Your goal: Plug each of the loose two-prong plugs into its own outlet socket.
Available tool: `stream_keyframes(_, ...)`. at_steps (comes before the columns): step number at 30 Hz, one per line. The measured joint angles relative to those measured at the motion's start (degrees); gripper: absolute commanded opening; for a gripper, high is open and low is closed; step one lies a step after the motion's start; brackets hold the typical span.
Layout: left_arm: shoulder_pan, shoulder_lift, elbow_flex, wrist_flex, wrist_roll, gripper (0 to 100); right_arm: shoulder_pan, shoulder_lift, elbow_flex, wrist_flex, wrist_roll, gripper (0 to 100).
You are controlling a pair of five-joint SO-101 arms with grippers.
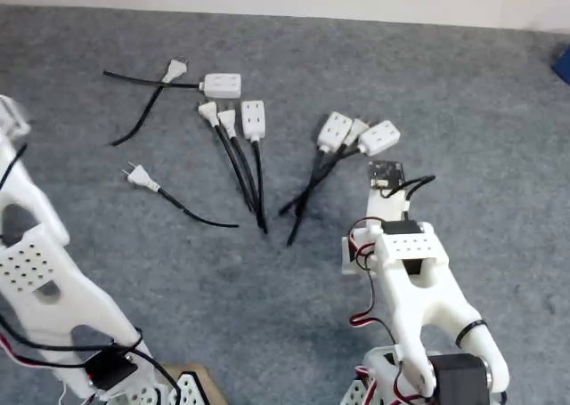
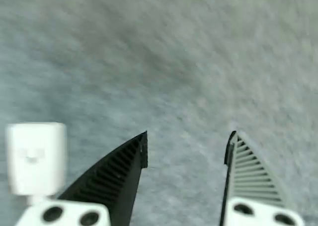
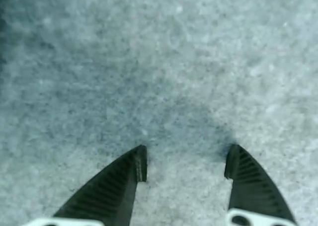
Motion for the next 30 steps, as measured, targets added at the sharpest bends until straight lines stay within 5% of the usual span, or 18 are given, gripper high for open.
stream_keyframes(7,-5.54,4.75,-13.8,9.93,0.26,26,0.0,0.0,0.0,0.0,0.0,25.6)
stream_keyframes(18,-17.58,9.41,-15.91,10.46,-7.38,26,0.0,0.0,0.0,0.0,0.0,25.6)
stream_keyframes(30,-17.41,9.41,-10.73,10.46,-11.16,26,0.0,0.0,0.0,0.0,0.0,25.6)
